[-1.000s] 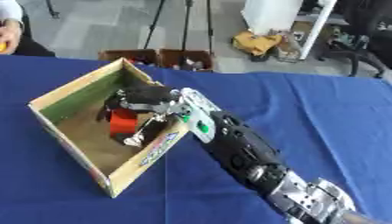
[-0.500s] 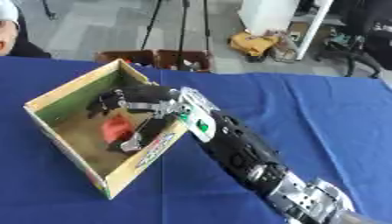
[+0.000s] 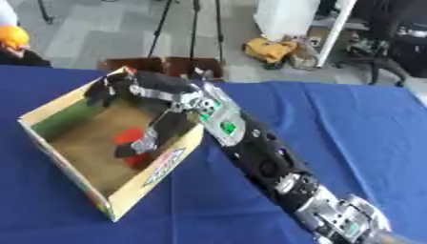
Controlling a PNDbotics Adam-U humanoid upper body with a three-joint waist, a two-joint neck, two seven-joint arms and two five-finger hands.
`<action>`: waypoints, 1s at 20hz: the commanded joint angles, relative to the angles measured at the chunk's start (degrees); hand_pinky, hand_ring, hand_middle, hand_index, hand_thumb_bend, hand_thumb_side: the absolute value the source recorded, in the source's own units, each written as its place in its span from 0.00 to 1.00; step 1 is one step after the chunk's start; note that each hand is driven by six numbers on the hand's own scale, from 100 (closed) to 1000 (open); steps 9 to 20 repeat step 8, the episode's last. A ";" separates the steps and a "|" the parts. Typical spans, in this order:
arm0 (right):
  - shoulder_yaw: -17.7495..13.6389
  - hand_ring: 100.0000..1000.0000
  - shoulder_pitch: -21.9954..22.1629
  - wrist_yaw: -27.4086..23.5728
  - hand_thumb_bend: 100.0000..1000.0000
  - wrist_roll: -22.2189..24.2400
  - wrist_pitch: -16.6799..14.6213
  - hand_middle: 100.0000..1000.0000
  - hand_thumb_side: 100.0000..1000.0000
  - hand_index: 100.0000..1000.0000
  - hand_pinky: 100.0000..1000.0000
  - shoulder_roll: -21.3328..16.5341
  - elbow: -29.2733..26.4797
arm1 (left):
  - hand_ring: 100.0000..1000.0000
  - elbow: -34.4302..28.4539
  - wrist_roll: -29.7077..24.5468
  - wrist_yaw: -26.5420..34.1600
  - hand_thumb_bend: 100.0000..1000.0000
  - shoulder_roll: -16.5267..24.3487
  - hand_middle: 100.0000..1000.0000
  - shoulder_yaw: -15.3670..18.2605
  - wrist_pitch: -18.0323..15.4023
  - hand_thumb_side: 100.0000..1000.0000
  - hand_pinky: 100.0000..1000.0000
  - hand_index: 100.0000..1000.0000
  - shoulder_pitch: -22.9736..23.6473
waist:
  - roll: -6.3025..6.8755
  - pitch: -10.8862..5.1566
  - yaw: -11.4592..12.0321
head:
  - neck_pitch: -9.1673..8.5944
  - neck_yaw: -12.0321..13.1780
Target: Pick up objects on the table and place them in the box.
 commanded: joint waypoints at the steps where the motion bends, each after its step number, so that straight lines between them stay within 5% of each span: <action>1: -2.36 0.69 0.35 -8.44 0.29 -4.23 3.37 0.78 0.61 0.81 0.73 -4.07 -9.50 | 0.70 -1.06 0.39 -0.40 0.00 1.32 0.82 0.87 -0.07 0.88 0.46 0.88 -0.19 | 0.23 -0.38 -0.82 | -0.81 1.95; 8: -9.14 0.61 7.63 -21.10 0.13 -13.56 11.07 0.72 0.56 0.79 0.68 -12.03 -27.48 | 0.70 -1.06 1.08 -0.86 0.00 1.76 0.82 1.31 -0.75 0.87 0.46 0.88 0.20 | 1.31 -0.09 -4.38 | -1.02 8.75; 20: -9.14 0.61 7.63 -21.10 0.13 -13.56 11.07 0.72 0.56 0.79 0.68 -12.03 -27.48 | 0.70 -1.06 1.08 -0.86 0.00 1.76 0.82 1.31 -0.75 0.87 0.46 0.88 0.20 | 1.31 -0.09 -4.38 | -1.02 8.75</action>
